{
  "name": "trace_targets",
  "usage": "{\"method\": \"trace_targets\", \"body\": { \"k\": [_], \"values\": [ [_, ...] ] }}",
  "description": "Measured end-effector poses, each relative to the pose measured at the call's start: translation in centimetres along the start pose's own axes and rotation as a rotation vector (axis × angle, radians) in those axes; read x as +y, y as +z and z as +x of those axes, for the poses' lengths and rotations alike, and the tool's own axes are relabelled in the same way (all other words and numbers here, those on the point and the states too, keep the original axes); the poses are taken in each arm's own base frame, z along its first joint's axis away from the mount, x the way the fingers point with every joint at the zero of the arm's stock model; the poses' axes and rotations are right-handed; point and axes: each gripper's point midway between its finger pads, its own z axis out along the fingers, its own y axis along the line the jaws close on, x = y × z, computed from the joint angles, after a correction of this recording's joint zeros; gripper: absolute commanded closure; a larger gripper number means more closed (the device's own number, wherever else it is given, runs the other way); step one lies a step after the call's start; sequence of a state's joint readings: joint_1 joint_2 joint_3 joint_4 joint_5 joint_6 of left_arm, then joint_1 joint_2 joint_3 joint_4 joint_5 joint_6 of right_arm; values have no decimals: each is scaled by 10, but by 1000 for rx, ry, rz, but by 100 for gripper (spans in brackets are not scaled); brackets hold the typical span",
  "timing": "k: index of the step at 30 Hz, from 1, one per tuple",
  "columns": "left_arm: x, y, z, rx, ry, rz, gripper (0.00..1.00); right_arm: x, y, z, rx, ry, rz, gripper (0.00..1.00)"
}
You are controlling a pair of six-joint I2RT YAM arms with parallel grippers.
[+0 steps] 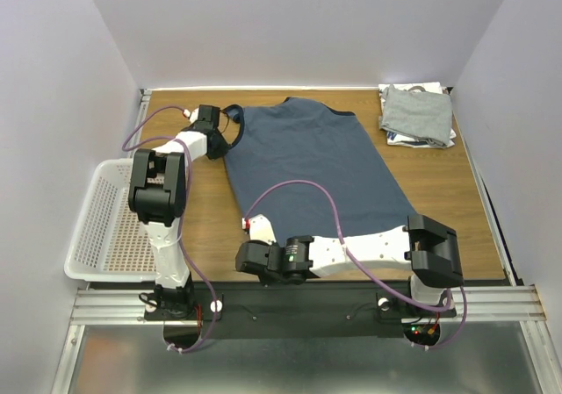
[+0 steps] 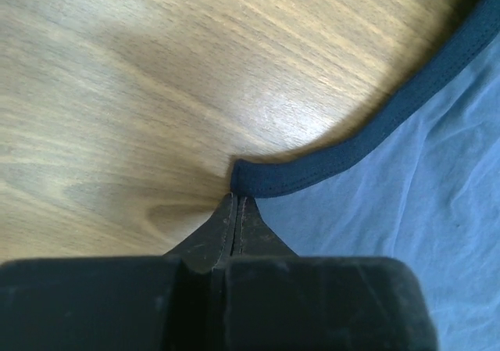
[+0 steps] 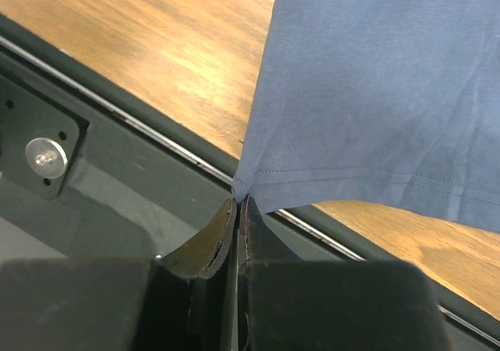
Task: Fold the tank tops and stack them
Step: Fold the tank top
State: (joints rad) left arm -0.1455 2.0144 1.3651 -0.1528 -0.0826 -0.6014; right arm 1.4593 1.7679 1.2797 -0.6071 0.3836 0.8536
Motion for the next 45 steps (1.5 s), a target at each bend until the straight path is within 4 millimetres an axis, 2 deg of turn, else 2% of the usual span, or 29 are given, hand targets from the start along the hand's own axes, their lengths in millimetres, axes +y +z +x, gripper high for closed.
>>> {"method": "trace_targets", "body": {
  "k": [4,7,15,20,26,32,40,42,45],
  "values": [
    [12,-7,-2,-27,-3,-65,100,6,-1,1,12,5,-30,100],
    [21,-17,-12,-65,-16,-116,100,13,-1,2,21,7,-60,99],
    [48,-40,-35,-143,-79,-230,100,44,6,5,63,1,-161,100],
    [65,-43,-43,-163,-112,-283,100,70,2,-1,80,-1,-252,100],
    [72,-45,-44,-167,-127,-309,100,89,-8,-15,58,1,-326,100],
    [61,-48,-47,-173,-135,-289,100,76,-5,-11,64,10,-306,100],
    [6,-58,-54,-203,-116,-187,100,33,-10,-16,33,67,-246,100],
    [-12,-56,-54,-207,-107,-158,100,25,-13,-17,21,82,-237,100],
    [-27,-49,-47,-197,-96,-143,100,11,-16,-18,6,105,-218,100]
  ]
}}
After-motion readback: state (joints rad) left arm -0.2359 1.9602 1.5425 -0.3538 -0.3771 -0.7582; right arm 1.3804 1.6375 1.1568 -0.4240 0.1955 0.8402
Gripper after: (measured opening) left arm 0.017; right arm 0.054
